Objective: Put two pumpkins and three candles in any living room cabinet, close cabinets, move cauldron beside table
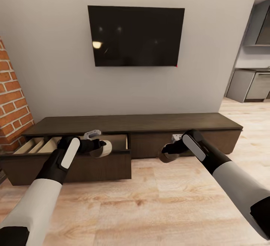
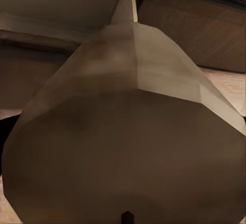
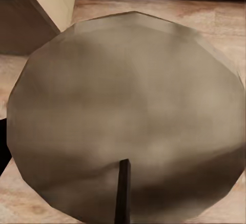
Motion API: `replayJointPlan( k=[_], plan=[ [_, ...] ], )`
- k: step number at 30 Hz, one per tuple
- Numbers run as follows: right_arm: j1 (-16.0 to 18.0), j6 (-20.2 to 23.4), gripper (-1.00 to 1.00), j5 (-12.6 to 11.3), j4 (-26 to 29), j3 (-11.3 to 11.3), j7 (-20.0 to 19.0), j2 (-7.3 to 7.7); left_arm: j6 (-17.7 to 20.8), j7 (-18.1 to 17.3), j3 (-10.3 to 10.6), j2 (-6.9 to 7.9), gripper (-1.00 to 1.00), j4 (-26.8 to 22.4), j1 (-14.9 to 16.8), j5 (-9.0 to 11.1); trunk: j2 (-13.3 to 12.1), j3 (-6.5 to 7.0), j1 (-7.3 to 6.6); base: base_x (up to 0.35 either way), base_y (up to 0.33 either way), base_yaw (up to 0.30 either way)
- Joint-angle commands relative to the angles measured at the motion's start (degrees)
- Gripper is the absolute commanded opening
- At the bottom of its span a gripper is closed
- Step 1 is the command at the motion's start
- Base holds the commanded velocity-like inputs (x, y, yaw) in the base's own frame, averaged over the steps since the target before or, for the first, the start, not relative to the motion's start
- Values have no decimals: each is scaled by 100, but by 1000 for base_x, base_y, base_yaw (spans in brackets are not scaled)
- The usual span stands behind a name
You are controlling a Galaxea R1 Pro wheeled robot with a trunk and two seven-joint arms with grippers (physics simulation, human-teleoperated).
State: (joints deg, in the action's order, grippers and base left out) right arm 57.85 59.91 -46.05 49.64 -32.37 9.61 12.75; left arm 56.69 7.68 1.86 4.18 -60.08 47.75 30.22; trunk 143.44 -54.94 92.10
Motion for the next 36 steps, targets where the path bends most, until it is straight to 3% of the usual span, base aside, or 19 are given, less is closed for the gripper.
replayJointPlan(
  k=[1,36],
  plan=[
    [7,9,-100,-62,10,-22,58,8,9,58,16,4,-100,-4,4,78,3,-6,2,289,83,245],
    [-2,9,-100,-53,13,-9,64,6,14,10,14,4,-100,-4,3,81,3,-6,2,127,4,14]
  ],
)
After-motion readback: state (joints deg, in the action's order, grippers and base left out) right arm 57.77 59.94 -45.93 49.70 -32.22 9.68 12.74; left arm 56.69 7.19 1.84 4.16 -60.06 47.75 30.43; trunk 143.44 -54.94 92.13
